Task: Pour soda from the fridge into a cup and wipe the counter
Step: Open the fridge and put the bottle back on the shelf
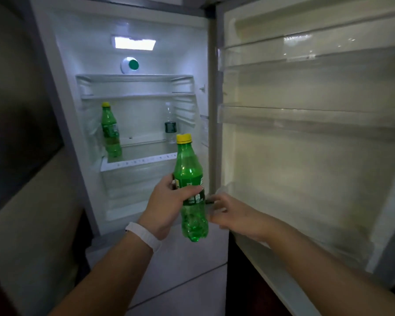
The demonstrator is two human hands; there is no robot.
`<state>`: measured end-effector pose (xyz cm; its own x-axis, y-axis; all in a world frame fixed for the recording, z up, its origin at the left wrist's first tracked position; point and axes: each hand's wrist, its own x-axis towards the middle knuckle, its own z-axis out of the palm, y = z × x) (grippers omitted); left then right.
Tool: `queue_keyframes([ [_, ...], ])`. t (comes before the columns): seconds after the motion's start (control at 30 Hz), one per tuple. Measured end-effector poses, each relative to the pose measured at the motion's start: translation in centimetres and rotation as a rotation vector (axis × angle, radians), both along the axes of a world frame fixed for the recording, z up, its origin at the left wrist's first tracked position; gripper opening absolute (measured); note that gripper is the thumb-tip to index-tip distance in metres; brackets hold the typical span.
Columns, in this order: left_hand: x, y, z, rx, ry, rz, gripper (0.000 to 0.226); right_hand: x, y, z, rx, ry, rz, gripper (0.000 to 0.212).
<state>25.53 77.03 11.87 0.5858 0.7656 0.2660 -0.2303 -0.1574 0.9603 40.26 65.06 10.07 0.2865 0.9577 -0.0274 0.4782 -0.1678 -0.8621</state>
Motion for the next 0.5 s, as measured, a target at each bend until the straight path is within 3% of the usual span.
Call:
queue_keyframes([
  [0.07, -0.1, 1.1, -0.1, -0.005, 0.005, 0.010, 0.051, -0.3, 2.2, -0.3, -0.039, 0.109, 0.049, 0.069],
  [0.23, 0.3, 4.4, 0.0, 0.012, 0.024, 0.070, 0.041, -0.4, 7.8, -1.1, -0.083, 0.251, 0.113, 0.051],
  [0.5, 3.0, 11.6, 2.0, 0.025, 0.022, 0.167, 0.037, 2.5, 17.5, 0.7, -0.082, 0.209, 0.213, 0.043],
])
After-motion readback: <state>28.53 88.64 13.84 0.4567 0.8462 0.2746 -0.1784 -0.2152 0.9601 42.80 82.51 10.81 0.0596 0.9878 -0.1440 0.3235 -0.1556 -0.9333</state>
